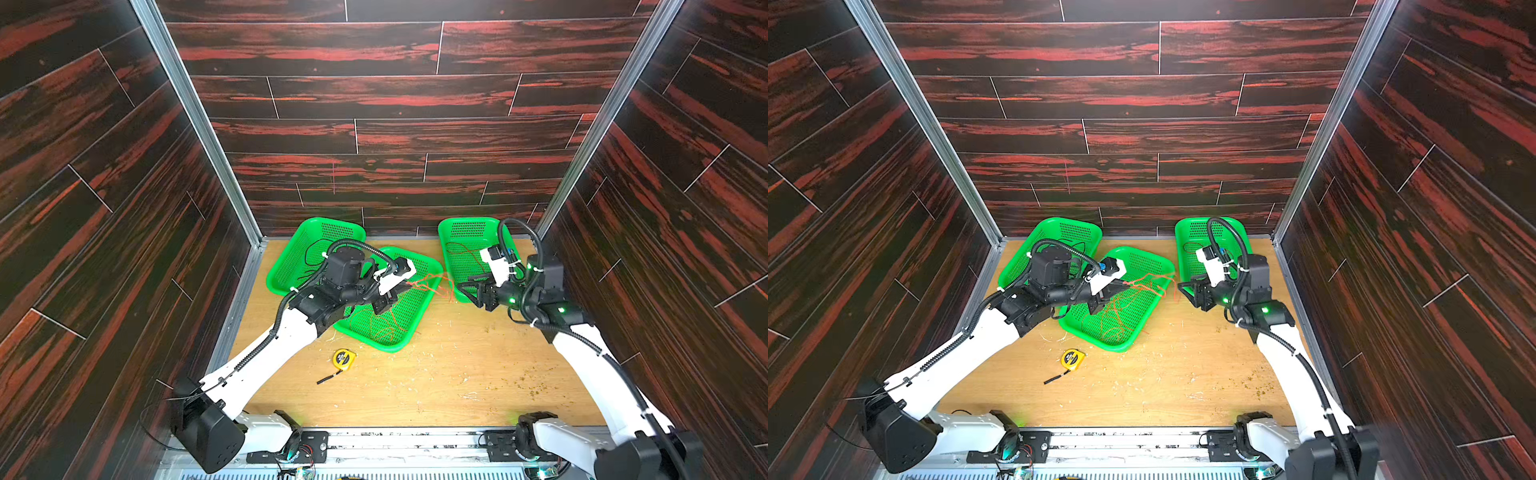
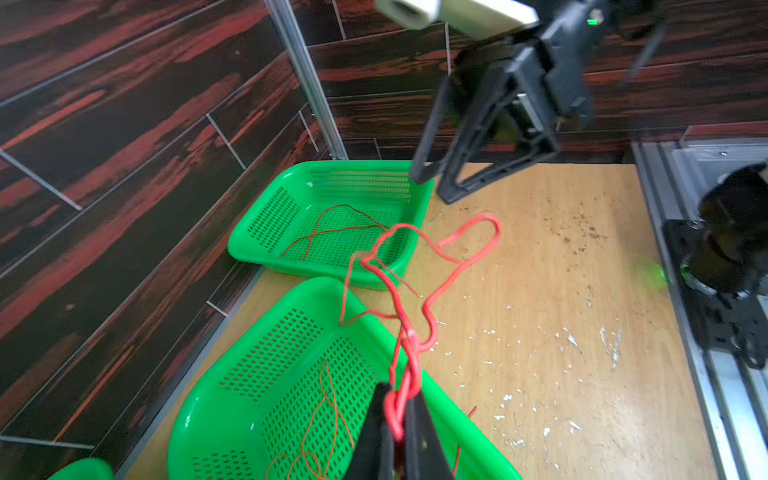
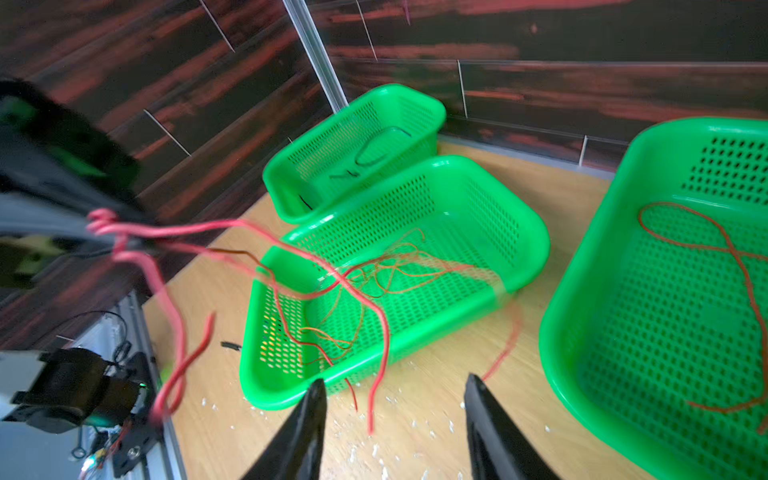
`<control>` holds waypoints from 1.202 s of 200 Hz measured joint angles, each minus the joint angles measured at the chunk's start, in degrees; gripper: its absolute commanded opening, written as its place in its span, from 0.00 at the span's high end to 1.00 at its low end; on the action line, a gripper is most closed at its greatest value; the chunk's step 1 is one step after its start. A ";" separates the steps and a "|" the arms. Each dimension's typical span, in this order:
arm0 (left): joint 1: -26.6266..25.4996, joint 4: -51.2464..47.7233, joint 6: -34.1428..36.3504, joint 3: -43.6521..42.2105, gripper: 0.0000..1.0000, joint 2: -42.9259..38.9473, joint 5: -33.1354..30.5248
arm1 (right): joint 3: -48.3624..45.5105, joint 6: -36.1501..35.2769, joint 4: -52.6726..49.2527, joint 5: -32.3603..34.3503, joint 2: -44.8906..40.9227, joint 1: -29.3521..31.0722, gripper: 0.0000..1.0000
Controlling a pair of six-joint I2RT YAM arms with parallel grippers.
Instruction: Untangle the cables
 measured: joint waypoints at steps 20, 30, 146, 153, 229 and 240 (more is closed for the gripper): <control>-0.04 0.02 0.22 0.00 1.00 0.02 1.20 | 2.25 -1.03 -0.85 -0.13 3.17 0.00 0.44; -0.09 0.02 0.22 0.00 1.00 0.07 1.60 | 2.78 -1.46 -0.96 -1.22 4.33 0.02 0.43; -2.29 0.04 1.90 1.55 1.00 2.45 2.16 | 11.06 -4.83 -6.80 -6.95 15.37 1.55 0.55; -2.34 0.04 1.95 1.64 1.00 2.60 2.10 | 11.13 -4.90 -7.37 -7.06 15.58 1.70 0.55; -2.60 0.48 2.80 2.95 1.00 4.02 1.27 | 10.34 -5.07 -8.09 -9.88 15.69 2.32 0.48; -2.64 0.48 2.91 3.04 1.00 4.35 1.29 | 9.81 -5.05 -8.07 -9.51 15.58 2.34 0.53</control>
